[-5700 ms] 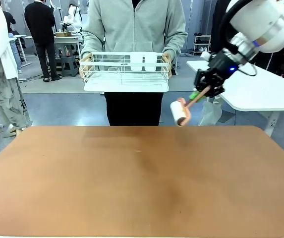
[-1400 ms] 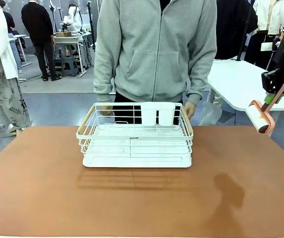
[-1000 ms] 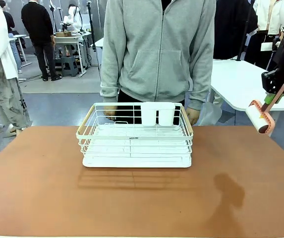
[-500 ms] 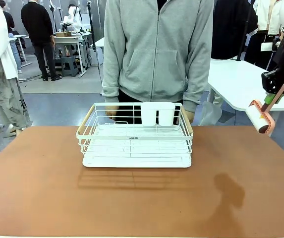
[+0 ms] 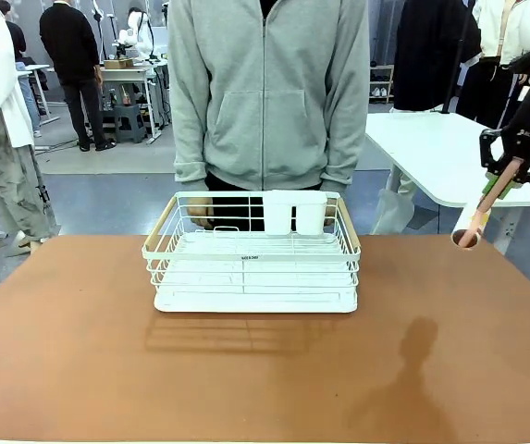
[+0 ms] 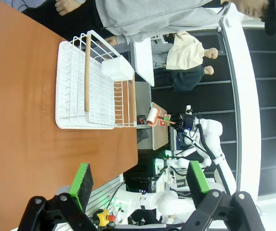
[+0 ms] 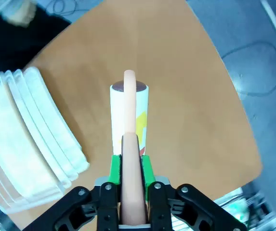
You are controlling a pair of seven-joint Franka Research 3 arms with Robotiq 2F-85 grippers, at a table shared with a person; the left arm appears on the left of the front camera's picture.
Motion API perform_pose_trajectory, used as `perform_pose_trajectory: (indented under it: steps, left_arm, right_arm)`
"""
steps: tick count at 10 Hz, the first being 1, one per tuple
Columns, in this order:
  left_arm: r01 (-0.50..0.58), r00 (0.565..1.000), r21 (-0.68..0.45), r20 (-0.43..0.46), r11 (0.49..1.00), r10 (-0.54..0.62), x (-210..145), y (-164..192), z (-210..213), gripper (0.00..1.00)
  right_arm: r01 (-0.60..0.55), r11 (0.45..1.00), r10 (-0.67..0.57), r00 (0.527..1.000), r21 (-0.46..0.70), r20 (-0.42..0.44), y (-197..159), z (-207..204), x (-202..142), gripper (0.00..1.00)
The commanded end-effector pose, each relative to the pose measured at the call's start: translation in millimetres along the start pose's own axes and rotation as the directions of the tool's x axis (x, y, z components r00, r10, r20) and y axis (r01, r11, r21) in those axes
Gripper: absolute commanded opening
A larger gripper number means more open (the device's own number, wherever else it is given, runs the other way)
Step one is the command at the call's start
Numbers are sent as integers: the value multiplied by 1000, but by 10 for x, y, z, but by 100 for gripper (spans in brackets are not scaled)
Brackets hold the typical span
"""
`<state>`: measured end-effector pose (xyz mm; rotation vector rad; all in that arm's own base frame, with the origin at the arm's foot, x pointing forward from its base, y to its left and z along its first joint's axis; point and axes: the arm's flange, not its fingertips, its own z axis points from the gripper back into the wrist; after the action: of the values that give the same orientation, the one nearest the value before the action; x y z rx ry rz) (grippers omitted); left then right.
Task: Clean the table.
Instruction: Place the Lint Roller down when the Dish drying rack is positioned in the middle of the table.
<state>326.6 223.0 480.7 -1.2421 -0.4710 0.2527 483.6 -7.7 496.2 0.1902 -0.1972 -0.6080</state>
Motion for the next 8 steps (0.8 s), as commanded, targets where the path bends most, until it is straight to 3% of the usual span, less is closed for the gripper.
perform_pose_trajectory:
  steps: [1, 2, 3, 5, 8]
  left_arm:
    - [5, 1000, -6, 3, 1000, -5, -10, -11, 23, 100]
    - [5, 1000, -6, 3, 1000, -5, -10, -11, 23, 100]
    - [5, 1000, -6, 3, 1000, -5, -10, -11, 23, 100]
    - [5, 1000, -6, 3, 1000, -5, -10, -11, 23, 100]
    - [5, 1000, -6, 3, 1000, -5, -10, -11, 23, 100]
  right_arm:
    - [442, 889, -457, 874, 119, 165, 136, -234, 3, 21]
    - [546, 811, -578, 805, 212, 138, 174, -365, 70, 21]
    - [584, 764, -630, 767, 274, 121, 186, -481, 109, 21]
    - [633, 702, -680, 731, 325, 45, 130, -736, 174, 21]
    - [669, 644, -729, 683, 372, 35, -13, -1115, 183, 21]
